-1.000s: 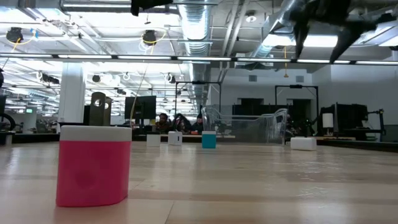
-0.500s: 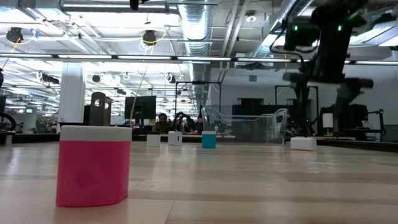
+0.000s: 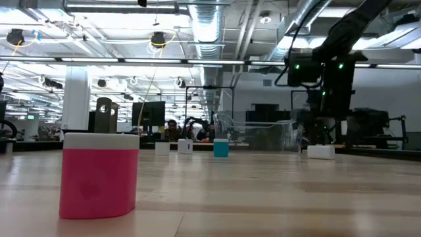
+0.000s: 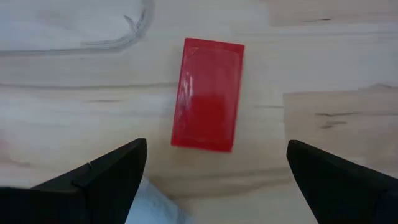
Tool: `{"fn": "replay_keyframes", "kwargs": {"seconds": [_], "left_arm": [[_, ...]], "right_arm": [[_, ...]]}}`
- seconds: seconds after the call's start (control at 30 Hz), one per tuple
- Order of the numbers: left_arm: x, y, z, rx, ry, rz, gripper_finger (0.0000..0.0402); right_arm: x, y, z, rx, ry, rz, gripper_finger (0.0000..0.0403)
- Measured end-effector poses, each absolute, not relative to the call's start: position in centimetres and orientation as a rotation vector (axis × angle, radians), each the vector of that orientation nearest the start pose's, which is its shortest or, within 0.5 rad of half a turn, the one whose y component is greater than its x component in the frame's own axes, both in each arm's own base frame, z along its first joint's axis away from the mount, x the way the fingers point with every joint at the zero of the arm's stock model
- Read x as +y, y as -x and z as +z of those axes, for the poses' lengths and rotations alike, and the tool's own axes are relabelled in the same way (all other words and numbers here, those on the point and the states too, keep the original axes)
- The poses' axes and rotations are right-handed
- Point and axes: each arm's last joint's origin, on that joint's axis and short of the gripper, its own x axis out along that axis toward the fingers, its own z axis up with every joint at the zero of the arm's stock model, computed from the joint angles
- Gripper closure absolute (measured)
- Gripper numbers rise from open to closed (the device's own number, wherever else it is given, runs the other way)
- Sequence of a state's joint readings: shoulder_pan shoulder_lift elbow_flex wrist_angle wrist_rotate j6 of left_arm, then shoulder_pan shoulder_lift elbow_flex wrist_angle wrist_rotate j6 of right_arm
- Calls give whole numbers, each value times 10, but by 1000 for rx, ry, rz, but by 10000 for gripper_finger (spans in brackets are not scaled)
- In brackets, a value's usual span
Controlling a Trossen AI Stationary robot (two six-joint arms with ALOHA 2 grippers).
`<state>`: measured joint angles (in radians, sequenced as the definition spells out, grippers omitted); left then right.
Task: Pick & Place Office items
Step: Put the red digital clock into the black basket
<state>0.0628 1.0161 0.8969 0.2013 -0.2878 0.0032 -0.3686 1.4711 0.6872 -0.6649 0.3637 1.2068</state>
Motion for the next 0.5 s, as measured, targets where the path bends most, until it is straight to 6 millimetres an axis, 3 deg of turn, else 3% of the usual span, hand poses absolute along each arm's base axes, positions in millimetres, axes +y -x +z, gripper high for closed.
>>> {"fn": "replay_keyframes", "kwargs": {"seconds": [0.3, 0.5], "left_arm": [[22, -225, 369, -89, 12, 350, 215], [22, -225, 368, -90, 16, 350, 215]], "right_arm": [[-95, -213, 126, 912, -936, -1400, 30], [-96, -214, 124, 901, -923, -1411, 79]]}}
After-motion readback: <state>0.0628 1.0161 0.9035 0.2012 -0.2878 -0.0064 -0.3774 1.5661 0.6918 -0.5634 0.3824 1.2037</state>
